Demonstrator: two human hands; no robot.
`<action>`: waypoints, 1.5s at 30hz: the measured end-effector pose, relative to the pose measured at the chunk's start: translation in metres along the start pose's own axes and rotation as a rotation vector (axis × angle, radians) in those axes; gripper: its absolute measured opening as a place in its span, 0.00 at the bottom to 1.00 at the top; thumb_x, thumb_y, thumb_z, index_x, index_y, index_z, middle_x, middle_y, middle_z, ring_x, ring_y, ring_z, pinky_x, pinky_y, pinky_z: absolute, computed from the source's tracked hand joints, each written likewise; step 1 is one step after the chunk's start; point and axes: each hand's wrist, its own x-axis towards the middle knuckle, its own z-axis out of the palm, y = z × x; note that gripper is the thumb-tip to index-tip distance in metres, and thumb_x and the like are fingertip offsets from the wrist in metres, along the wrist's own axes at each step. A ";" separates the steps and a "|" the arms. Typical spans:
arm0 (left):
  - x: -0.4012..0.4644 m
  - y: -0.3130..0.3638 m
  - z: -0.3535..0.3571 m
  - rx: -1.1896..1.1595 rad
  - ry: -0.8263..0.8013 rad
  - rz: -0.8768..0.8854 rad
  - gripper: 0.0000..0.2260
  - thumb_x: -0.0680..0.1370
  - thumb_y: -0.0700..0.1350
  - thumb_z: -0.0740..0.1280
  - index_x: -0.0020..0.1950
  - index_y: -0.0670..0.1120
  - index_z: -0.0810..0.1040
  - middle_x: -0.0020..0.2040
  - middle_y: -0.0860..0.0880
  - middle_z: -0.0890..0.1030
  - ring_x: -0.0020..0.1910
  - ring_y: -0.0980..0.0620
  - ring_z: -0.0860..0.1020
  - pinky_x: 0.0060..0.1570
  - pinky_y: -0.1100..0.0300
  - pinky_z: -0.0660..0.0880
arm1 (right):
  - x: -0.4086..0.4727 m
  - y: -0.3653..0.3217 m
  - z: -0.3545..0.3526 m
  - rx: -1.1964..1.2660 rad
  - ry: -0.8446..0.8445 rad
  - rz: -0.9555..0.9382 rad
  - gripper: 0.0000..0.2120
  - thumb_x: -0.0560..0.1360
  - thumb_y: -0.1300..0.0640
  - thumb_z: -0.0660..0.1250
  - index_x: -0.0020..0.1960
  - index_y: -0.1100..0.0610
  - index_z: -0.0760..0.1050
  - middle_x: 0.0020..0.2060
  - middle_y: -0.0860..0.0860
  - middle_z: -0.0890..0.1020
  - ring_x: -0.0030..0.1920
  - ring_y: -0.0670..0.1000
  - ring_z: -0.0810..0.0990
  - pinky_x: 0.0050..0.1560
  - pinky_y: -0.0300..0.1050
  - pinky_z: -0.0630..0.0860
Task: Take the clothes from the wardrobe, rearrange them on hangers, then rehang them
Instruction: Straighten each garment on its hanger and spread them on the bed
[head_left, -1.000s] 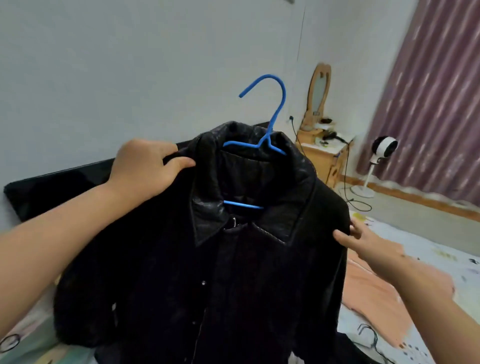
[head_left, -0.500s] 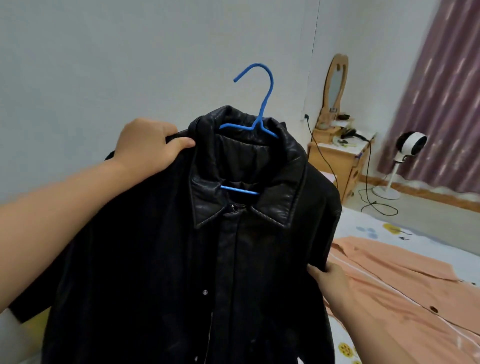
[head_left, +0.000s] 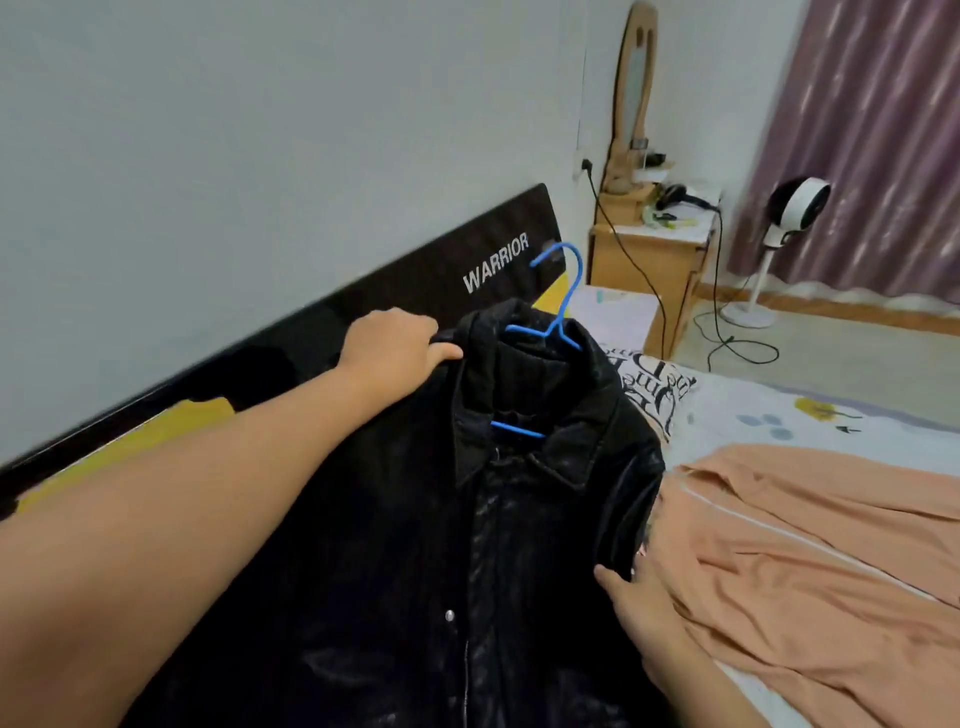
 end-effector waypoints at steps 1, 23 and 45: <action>-0.002 0.000 0.024 0.019 -0.033 0.014 0.22 0.75 0.63 0.59 0.41 0.44 0.75 0.43 0.42 0.81 0.45 0.39 0.79 0.36 0.56 0.65 | 0.008 0.008 0.012 -0.026 -0.043 0.050 0.24 0.76 0.59 0.64 0.70 0.59 0.63 0.66 0.57 0.73 0.65 0.57 0.72 0.67 0.53 0.68; -0.127 0.017 0.231 0.317 -0.436 0.301 0.30 0.78 0.60 0.53 0.77 0.51 0.48 0.78 0.45 0.49 0.76 0.42 0.48 0.70 0.36 0.45 | 0.070 0.116 0.130 -1.052 -0.254 0.006 0.41 0.75 0.36 0.58 0.76 0.46 0.37 0.71 0.57 0.26 0.72 0.58 0.27 0.70 0.68 0.51; -0.159 0.125 0.180 -0.105 -1.057 0.382 0.15 0.79 0.53 0.57 0.61 0.48 0.73 0.56 0.50 0.77 0.54 0.51 0.76 0.47 0.59 0.73 | -0.023 0.066 -0.003 -0.968 -0.343 0.023 0.15 0.77 0.55 0.60 0.61 0.61 0.72 0.59 0.60 0.76 0.58 0.61 0.75 0.53 0.48 0.72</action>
